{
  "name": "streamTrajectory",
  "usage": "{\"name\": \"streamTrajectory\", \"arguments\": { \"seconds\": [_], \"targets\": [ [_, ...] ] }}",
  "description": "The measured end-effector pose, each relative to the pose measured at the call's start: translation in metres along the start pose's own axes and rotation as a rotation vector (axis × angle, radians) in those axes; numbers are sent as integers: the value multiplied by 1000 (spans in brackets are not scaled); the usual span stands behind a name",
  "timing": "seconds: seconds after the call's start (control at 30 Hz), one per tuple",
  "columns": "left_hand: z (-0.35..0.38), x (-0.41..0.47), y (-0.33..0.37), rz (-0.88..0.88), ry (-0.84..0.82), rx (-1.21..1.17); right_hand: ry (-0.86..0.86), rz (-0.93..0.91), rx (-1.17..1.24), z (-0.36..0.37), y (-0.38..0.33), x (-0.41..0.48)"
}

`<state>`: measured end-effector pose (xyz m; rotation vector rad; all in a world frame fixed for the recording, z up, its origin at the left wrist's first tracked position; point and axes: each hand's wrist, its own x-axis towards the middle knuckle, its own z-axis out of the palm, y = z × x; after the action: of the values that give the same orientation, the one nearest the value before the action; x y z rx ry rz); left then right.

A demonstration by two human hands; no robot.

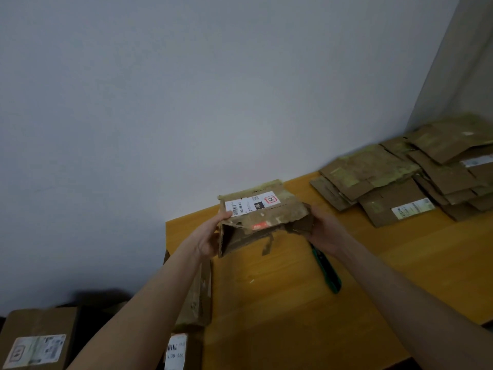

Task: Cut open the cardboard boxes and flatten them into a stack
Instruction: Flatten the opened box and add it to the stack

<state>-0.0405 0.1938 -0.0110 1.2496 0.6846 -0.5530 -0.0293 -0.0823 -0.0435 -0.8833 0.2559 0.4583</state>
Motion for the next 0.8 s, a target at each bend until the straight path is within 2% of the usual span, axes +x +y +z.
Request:
{"name": "streamTrajectory", "arguments": {
  "seconds": [0.07,0.23,0.37,0.47,0.6,0.7,0.8],
  "targets": [
    [-2,0,1,38,-12,15,-25,68,-119,-4,-1,0],
    [8,-3,-3,138,-43,184,80,200,-495,4,3,2],
    [5,-1,-9,133,111,231,199,165,-531,2,8,4],
    [-5,3,-17,78,130,203,244,163,-541,1,14,7],
    [3,18,-39,188,257,210,349,113,-615,-1,38,15],
    [5,35,-64,214,332,205,491,47,-931,-8,64,22],
    [1,55,-94,168,357,172,524,88,-1299,-17,83,23]
  ]
}}
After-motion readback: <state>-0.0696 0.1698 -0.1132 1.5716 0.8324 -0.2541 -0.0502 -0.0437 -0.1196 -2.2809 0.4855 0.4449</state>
